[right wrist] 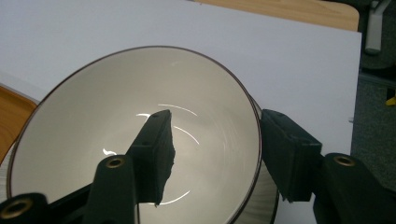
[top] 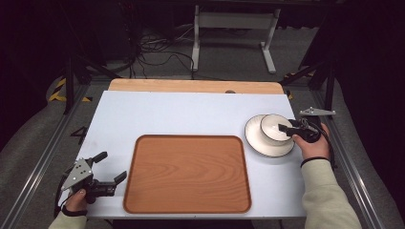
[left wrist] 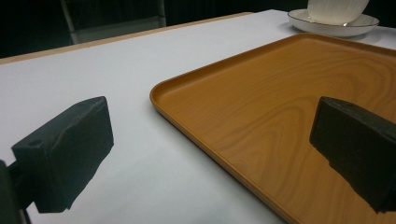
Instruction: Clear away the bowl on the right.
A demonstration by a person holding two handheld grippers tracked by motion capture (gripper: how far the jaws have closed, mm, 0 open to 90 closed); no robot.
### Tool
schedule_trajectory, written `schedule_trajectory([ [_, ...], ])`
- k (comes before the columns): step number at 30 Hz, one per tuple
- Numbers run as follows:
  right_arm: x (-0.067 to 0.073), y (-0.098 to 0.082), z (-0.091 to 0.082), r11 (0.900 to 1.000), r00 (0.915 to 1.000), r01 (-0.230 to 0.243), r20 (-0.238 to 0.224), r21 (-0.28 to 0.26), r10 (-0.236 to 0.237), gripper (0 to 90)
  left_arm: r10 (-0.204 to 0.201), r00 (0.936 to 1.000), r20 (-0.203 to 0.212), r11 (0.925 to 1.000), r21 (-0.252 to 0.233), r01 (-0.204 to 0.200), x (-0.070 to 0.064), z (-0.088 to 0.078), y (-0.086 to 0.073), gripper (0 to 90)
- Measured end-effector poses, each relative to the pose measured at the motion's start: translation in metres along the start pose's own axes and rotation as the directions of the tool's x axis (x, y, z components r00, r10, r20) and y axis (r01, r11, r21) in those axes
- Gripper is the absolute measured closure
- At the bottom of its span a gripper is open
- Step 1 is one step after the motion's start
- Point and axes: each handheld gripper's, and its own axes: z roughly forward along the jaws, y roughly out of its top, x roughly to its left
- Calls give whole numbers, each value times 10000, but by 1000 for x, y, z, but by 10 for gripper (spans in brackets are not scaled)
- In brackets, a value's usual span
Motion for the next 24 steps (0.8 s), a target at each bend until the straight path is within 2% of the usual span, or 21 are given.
schedule_trajectory([
  [5, 0, -1, 3, 9993, 9996, -263, -100, 266, 266, 490, 11, 10000, 16, 10000, 37, -11, 0, 0, 0, 2],
  [10, -1, -1, 4, 9979, 9985, -543, 7, 342, 543, 539, 64, 10000, -17, 10000, 30, -64, 0, 0, 0, 3],
  [14, -4, -3, 5, 9945, 9971, -758, 137, 721, 750, 588, 41, 10000, -11, 10000, 76, -41, 0, 0, 0, 3],
  [19, -4, -4, 6, 9919, 9961, -874, 234, 923, 856, 647, 49, 10000, -34, 10000, 54, -49, -1, 0, 0, 3],
  [24, -3, -4, 6, 9891, 9942, -929, 641, 1145, 859, 687, 48, 10000, -44, 10000, 59, -48, -1, 1, 0, 3],
])
